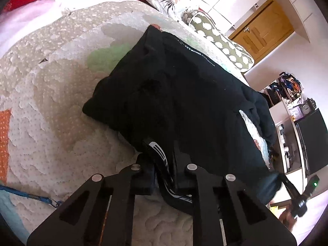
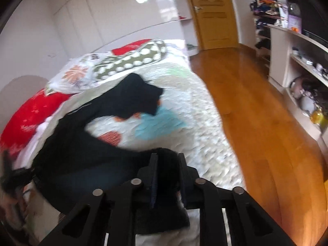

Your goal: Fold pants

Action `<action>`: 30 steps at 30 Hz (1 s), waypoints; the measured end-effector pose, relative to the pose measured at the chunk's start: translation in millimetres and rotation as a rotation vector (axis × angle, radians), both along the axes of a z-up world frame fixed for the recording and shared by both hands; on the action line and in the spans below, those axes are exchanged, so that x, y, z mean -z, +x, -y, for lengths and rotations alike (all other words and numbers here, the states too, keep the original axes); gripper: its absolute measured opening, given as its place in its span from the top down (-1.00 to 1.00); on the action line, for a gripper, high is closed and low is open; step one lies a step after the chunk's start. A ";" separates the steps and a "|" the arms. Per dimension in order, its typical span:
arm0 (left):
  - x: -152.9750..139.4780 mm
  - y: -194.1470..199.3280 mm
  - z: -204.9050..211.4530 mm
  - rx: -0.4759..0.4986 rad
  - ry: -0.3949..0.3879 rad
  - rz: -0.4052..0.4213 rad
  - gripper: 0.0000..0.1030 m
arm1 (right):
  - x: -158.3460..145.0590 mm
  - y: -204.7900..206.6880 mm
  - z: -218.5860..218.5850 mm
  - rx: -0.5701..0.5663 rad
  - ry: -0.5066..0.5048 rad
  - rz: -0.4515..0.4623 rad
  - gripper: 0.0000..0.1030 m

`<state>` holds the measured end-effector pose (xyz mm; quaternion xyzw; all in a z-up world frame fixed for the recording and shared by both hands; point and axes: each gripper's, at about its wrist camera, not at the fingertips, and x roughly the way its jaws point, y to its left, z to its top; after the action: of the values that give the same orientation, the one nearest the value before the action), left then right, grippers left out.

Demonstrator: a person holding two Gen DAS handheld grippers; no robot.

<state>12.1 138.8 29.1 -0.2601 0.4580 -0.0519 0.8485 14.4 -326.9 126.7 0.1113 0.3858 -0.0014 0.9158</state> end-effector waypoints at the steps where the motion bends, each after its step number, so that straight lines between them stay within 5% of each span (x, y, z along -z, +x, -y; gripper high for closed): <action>1: 1.4 -1.2 -1.5 -0.001 -0.008 -0.006 0.81 | 4.0 6.0 -1.5 0.020 -0.046 -0.020 0.86; 5: -3.3 -16.2 -9.7 -0.019 -0.015 0.016 0.85 | 21.0 14.5 0.1 0.004 -0.041 -0.092 0.88; 10: -21.9 -51.5 -19.9 -0.044 -0.010 0.037 0.87 | 2.4 -0.8 6.2 -0.008 -0.013 -0.063 0.93; 15: -15.2 -78.5 -21.8 -0.066 0.094 0.012 0.83 | -0.5 0.4 -1.4 -0.026 -0.073 -0.065 0.93; 18: -6.4 -79.8 -22.2 -0.073 0.106 -0.036 0.63 | 16.8 11.9 -3.4 -0.044 -0.047 -0.130 0.93; 23: -43.1 -92.0 -26.2 -0.100 0.232 0.026 0.06 | -3.0 29.4 -8.4 -0.052 -0.003 -0.067 0.86; 25: -60.2 -89.1 -29.7 -0.102 0.250 0.075 -0.53 | -14.2 48.0 -12.6 -0.078 0.009 -0.044 0.73; 28: -83.5 -62.1 -34.7 -0.092 0.241 0.143 -0.58 | -22.6 90.7 -16.8 -0.100 0.055 -0.047 0.18; 30: -90.3 -32.2 -37.1 -0.069 0.224 0.159 -0.58 | -23.4 117.1 -20.5 -0.116 0.077 -0.044 0.14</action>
<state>-20.2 175.9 119.4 -0.1744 0.3829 0.0085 0.9071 131.5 -306.4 150.1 0.1240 0.4116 0.0643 0.9006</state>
